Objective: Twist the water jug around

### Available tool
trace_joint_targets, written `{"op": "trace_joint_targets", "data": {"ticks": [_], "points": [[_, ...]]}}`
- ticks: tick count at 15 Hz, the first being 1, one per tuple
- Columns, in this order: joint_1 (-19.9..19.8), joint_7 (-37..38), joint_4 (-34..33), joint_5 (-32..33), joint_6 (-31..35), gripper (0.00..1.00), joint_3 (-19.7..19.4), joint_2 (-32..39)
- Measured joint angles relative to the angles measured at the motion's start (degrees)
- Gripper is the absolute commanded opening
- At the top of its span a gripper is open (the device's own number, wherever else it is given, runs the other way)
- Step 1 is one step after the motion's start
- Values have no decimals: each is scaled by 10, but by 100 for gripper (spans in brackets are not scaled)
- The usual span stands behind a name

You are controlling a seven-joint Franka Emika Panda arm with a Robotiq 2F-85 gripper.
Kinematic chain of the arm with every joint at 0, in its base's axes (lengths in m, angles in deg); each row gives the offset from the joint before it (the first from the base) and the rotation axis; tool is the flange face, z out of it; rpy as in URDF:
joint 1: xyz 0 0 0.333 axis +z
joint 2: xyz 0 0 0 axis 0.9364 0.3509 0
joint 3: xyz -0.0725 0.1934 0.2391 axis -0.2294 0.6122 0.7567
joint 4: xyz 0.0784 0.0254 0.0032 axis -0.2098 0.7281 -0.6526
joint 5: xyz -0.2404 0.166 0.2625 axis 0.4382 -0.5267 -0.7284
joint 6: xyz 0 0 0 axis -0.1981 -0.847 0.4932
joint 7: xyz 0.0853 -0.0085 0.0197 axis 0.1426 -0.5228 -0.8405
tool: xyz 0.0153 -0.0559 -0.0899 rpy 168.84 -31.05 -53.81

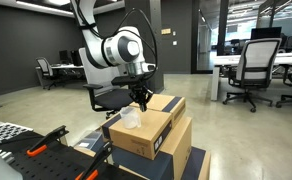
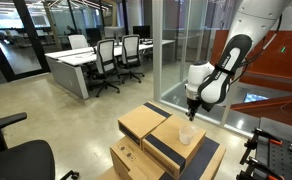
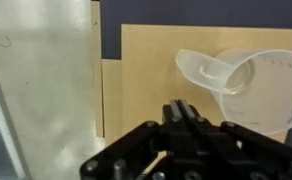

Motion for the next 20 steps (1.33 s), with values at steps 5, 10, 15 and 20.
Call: {"op": "trace_joint_targets", "data": {"ticks": [5, 10, 15, 20], "points": [[0, 0, 0, 0, 0, 7, 0, 0], [-1, 0, 2, 0, 0, 7, -2, 0], [-1, -1, 7, 1, 0, 7, -6, 1], [0, -2, 8, 3, 0, 7, -6, 4]]}}
